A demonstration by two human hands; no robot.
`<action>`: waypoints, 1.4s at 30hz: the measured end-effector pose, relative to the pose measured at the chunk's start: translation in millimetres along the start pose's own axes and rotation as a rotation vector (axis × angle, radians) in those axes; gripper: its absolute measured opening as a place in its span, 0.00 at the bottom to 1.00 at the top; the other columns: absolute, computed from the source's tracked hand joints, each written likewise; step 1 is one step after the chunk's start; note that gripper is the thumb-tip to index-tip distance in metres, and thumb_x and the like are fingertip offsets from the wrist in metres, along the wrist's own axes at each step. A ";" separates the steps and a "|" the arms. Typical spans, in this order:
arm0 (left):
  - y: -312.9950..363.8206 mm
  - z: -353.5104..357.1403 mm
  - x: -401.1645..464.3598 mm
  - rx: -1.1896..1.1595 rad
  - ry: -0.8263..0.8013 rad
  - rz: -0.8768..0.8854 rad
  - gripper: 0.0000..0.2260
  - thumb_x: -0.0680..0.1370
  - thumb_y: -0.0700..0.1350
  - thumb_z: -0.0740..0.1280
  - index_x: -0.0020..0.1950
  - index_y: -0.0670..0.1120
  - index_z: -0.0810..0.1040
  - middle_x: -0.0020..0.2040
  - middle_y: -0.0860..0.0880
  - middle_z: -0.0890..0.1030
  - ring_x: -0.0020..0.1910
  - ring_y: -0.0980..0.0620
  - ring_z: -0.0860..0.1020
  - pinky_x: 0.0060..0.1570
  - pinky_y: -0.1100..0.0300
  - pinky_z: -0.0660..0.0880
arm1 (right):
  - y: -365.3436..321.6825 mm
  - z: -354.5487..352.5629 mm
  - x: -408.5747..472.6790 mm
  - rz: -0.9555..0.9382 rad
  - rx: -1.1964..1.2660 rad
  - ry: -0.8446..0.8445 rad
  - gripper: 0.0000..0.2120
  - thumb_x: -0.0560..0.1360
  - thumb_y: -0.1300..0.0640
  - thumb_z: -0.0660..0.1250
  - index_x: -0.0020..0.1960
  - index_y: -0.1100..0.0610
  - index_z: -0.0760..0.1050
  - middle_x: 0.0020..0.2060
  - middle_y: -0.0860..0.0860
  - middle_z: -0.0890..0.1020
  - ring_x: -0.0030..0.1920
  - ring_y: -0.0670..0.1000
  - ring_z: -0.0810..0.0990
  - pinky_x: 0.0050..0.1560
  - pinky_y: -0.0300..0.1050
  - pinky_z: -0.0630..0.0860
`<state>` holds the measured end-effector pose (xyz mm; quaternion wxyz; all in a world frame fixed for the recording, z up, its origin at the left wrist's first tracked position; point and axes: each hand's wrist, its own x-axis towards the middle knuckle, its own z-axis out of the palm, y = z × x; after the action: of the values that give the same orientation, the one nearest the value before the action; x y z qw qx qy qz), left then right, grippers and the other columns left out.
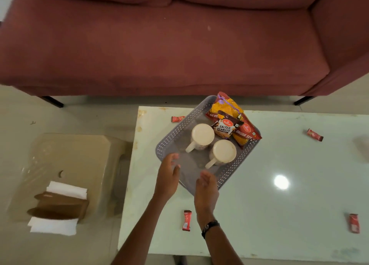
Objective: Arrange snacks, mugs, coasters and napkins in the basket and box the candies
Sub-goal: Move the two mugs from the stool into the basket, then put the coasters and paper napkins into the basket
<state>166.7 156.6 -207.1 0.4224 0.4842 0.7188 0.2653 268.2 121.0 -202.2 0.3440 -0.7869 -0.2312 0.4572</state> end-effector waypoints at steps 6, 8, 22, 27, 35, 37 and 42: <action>-22.0 -58.6 -55.7 -0.224 0.171 -0.124 0.13 0.77 0.35 0.61 0.58 0.48 0.72 0.54 0.52 0.79 0.50 0.52 0.78 0.51 0.59 0.75 | -28.8 39.5 -48.7 -0.285 -0.172 -0.305 0.10 0.75 0.68 0.60 0.47 0.58 0.78 0.44 0.48 0.82 0.45 0.46 0.79 0.42 0.24 0.71; -36.4 -81.3 -71.4 -0.331 0.263 -0.186 0.13 0.77 0.34 0.60 0.55 0.51 0.72 0.52 0.52 0.79 0.48 0.51 0.77 0.49 0.55 0.75 | -35.6 60.6 -68.9 -0.346 -0.187 -0.397 0.10 0.75 0.68 0.60 0.46 0.58 0.79 0.42 0.47 0.82 0.45 0.46 0.79 0.43 0.24 0.71; -144.7 -199.9 -127.3 -0.524 0.882 -0.503 0.17 0.76 0.34 0.62 0.64 0.39 0.68 0.64 0.41 0.72 0.60 0.43 0.74 0.56 0.52 0.74 | -17.3 220.7 -171.9 -0.659 -0.622 -0.947 0.13 0.76 0.64 0.61 0.58 0.60 0.78 0.55 0.53 0.83 0.56 0.50 0.80 0.57 0.40 0.74; -165.0 -227.0 -111.5 -0.590 0.773 -0.616 0.21 0.77 0.40 0.62 0.70 0.43 0.63 0.69 0.43 0.69 0.63 0.41 0.74 0.65 0.47 0.71 | -2.8 251.5 -175.3 -0.800 -0.905 -0.961 0.15 0.76 0.61 0.61 0.62 0.59 0.75 0.57 0.58 0.81 0.59 0.59 0.78 0.59 0.52 0.75; -169.2 -229.4 -106.0 -0.659 0.697 -0.633 0.24 0.77 0.43 0.63 0.72 0.48 0.62 0.70 0.44 0.70 0.63 0.45 0.74 0.65 0.48 0.71 | 15.4 261.3 -172.8 -1.013 -1.044 -0.836 0.15 0.78 0.60 0.56 0.60 0.56 0.77 0.49 0.59 0.83 0.48 0.61 0.80 0.46 0.50 0.76; -164.6 -226.2 -107.3 -0.630 0.695 -0.598 0.24 0.77 0.43 0.63 0.72 0.49 0.61 0.70 0.44 0.70 0.64 0.46 0.74 0.65 0.48 0.72 | 14.9 256.5 -172.9 -1.030 -1.010 -0.833 0.15 0.79 0.60 0.55 0.59 0.56 0.77 0.49 0.58 0.83 0.48 0.61 0.80 0.45 0.49 0.76; -140.2 -214.1 -111.3 -0.515 0.687 -0.462 0.24 0.77 0.40 0.61 0.72 0.51 0.60 0.69 0.45 0.72 0.66 0.47 0.73 0.62 0.45 0.74 | 2.8 228.1 -170.2 -0.983 -0.839 -0.827 0.14 0.79 0.59 0.55 0.59 0.56 0.77 0.48 0.56 0.84 0.47 0.58 0.81 0.47 0.50 0.79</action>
<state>-65.1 5.4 -171.4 0.3146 0.0761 0.8163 0.4785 -12.9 79.0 -187.8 0.0658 -0.4233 -0.8186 0.3827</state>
